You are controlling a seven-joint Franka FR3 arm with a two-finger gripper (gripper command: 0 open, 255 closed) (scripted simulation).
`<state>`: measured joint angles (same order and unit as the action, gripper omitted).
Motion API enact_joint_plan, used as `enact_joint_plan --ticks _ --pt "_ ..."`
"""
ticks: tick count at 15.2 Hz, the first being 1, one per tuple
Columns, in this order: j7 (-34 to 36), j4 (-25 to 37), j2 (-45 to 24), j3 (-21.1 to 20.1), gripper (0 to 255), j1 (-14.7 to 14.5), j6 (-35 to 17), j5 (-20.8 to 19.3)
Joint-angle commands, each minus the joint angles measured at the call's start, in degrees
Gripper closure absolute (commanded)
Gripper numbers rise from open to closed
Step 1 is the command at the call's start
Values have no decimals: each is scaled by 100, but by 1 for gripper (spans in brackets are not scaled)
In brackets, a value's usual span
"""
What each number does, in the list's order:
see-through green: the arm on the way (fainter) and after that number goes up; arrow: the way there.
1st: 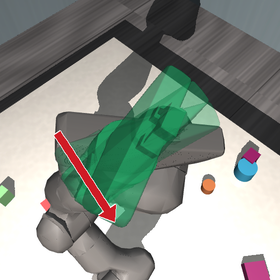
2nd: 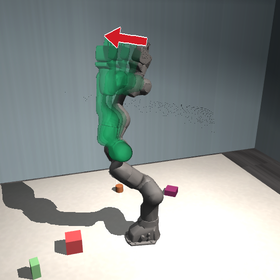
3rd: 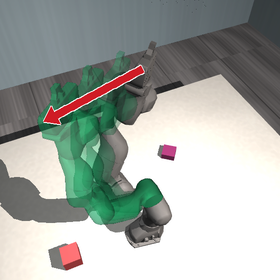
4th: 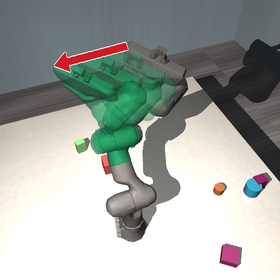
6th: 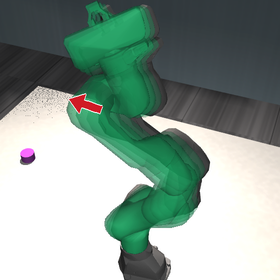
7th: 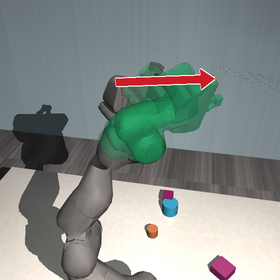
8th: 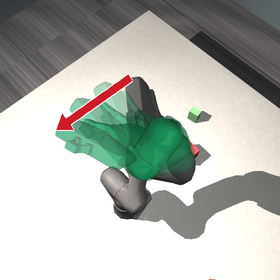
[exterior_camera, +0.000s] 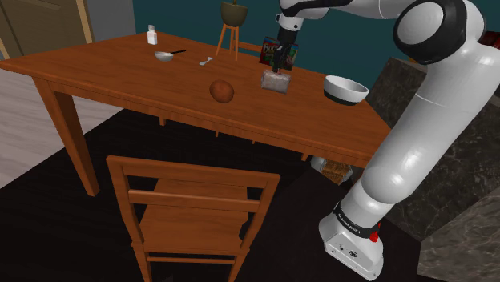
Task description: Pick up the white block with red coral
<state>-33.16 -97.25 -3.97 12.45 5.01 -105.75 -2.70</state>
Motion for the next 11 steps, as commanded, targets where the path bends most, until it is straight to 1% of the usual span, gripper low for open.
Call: enact_joint_plan --ticks 1,11 --pt "6 -24 -2 -1 255 -2 -10 -3" --pt "-47 855 -87 5 255 8 783 25"
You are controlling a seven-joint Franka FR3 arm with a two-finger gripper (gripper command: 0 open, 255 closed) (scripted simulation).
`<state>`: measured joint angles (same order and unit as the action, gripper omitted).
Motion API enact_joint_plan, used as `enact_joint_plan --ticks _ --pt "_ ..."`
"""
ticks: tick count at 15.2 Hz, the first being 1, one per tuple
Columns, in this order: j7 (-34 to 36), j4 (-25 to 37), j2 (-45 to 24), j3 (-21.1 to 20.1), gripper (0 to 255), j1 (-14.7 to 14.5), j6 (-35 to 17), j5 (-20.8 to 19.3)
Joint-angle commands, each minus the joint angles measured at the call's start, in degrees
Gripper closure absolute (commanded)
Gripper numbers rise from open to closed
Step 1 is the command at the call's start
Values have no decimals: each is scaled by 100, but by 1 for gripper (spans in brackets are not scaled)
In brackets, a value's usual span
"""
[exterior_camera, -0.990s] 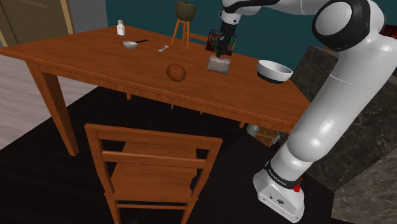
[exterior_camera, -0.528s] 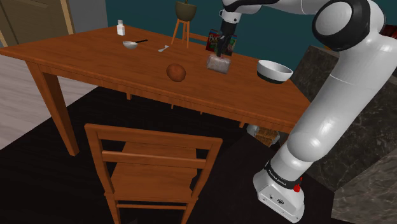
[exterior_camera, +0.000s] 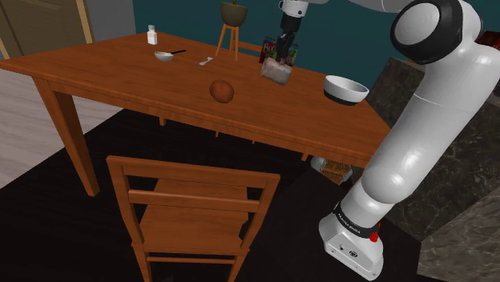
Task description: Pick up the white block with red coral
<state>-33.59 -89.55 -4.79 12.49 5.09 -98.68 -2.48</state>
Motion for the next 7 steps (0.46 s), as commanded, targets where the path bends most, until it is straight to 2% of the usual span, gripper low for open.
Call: enact_joint_plan --ticks 1,5,7 --pt "-11 184 -22 1 255 2 159 6" --pt "-39 606 -108 7 255 13 497 28" --pt "-40 623 -111 7 255 14 510 29"
